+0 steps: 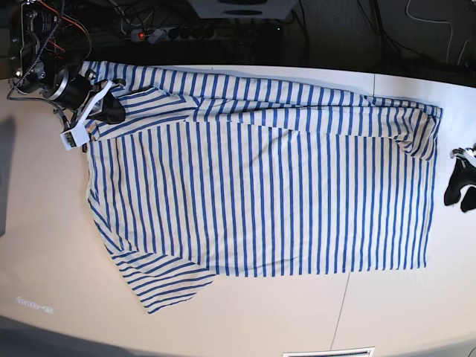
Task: Fold the T-shirt properly
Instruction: 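Release the shirt with the left gripper and regrasp its hem corner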
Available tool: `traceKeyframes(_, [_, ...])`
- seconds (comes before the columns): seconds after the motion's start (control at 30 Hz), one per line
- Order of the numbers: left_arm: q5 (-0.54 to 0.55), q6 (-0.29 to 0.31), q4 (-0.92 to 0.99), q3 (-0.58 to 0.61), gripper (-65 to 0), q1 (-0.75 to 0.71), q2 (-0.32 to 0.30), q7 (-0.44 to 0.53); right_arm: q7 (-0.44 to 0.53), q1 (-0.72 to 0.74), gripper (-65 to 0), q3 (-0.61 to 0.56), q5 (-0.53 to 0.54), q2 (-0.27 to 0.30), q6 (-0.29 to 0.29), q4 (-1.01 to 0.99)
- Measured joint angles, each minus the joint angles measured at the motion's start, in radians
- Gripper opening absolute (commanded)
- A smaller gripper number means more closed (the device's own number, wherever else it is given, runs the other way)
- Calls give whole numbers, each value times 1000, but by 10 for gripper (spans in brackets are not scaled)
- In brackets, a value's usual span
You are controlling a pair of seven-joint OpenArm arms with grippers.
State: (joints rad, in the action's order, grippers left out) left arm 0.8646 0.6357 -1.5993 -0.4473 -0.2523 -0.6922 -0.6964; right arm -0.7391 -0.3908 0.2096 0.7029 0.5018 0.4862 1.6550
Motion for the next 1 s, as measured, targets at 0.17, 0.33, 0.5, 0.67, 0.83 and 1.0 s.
traceKeyframes(0.17, [-46, -114, 110, 138, -278, 204, -42, 42, 0, 0, -650, 1, -3, 0, 0, 0])
traceKeyframes(0.33, [-40, -119, 356, 344, -278, 481, -34, 51, 5, 0, -650, 2, -33, 0, 0, -1])
traceKeyframes(0.5, [-41, -122, 695, 462, -278, 721, 26, 43, 6, 1, -650, 3, -38, 0, 0, -2])
traceKeyframes(0.67, [-102, -124, 1008, 481, -278, 895, 67, 58, 6, 1, -650, 3, -38, 0, 0, -2])
traceKeyframes(0.83, [-178, -146, 1154, 481, -278, 951, 69, 77, 6, 1, -650, 3, -38, 0, 0, -2])
traceKeyframes(1.0, [-208, -162, 1190, 481, -278, 951, 74, 72, 6, 1, -650, 3, -41, 0, 0, -2])
